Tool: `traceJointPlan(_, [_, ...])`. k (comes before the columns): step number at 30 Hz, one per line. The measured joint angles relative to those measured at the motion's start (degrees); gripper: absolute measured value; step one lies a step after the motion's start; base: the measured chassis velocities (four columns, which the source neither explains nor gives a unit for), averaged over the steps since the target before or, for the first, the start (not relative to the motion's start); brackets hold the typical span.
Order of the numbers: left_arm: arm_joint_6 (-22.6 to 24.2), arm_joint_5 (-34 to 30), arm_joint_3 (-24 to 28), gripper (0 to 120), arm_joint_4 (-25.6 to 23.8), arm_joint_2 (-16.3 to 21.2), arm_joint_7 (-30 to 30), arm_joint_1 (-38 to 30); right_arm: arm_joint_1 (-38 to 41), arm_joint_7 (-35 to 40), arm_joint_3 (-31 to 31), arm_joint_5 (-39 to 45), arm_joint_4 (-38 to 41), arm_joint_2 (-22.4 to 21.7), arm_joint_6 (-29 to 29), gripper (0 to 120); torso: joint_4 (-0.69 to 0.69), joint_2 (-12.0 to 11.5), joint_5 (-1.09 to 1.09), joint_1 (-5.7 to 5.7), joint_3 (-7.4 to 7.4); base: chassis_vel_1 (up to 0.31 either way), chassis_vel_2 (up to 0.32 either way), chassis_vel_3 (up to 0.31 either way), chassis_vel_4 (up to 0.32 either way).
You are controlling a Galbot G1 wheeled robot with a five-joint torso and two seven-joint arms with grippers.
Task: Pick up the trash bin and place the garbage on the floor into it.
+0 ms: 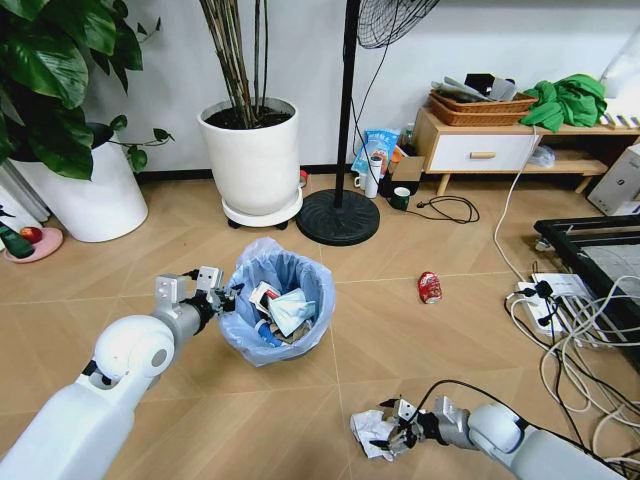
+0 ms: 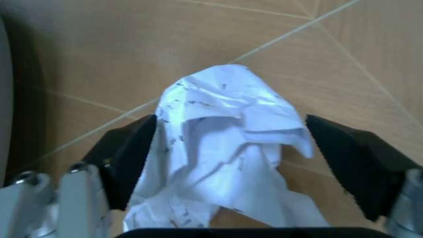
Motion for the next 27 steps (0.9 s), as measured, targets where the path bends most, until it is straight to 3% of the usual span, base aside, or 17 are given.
traceJointPlan(10, [0.0,0.1,0.1,0,0.2,0.1,0.2,-0.1,0.3,0.1,-1.1,-0.9,-1.3,1.3,0.0,59,0.0,0.0,-0.01,0.0,0.0,0.0,0.0,0.0,0.0])
traceJointPlan(20, [0.0,0.1,0.1,0,0.5,-0.1,0.5,-0.6,0.1,1.0,-0.4,-2.2,-2.1,1.9,0.7,16,0.0,0.0,-0.01,0.0,0.0,0.0,0.0,0.0,0.0])
traceJointPlan(27, [0.0,0.3,0.0,0,0.5,-0.1,0.7,-0.5,-0.5,1.5,1.0,-1.9,-1.7,1.9,0.8,0,0.0,0.0,-0.01,0.0,0.0,0.0,0.0,0.0,0.0])
